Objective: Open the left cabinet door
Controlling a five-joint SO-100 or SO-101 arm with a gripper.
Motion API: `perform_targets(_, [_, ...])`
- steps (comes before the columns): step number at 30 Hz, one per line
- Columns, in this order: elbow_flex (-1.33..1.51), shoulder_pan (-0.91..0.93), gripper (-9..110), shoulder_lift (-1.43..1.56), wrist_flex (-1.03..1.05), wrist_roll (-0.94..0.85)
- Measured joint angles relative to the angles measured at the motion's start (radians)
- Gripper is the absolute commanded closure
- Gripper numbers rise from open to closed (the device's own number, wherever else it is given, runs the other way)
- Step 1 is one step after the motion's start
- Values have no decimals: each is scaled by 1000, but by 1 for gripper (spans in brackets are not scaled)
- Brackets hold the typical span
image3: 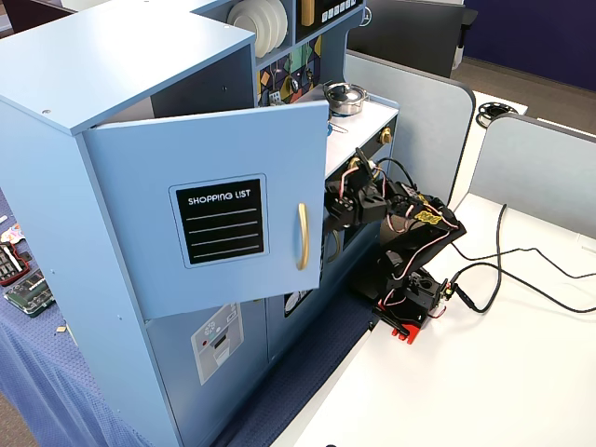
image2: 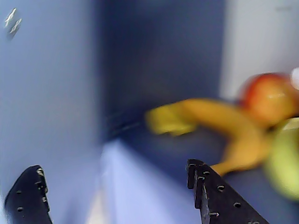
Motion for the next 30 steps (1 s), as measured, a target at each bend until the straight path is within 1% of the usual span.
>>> perform_targets(3, [5, -18, 71, 18, 2, -6])
perform_targets(6, [25, 58, 74, 34, 2, 15])
perform_targets(9, [54, 218, 80, 41, 48, 46])
perform_targets(11, [84, 348, 89, 55, 89, 67])
perform_targets(15, [183, 552, 101, 126, 195, 49])
perform_targets(21, [370, 779, 101, 295, 391, 41])
perform_targets(27, [552, 943, 101, 445, 652, 92])
perform_targets(30, [666, 999, 101, 515, 729, 120])
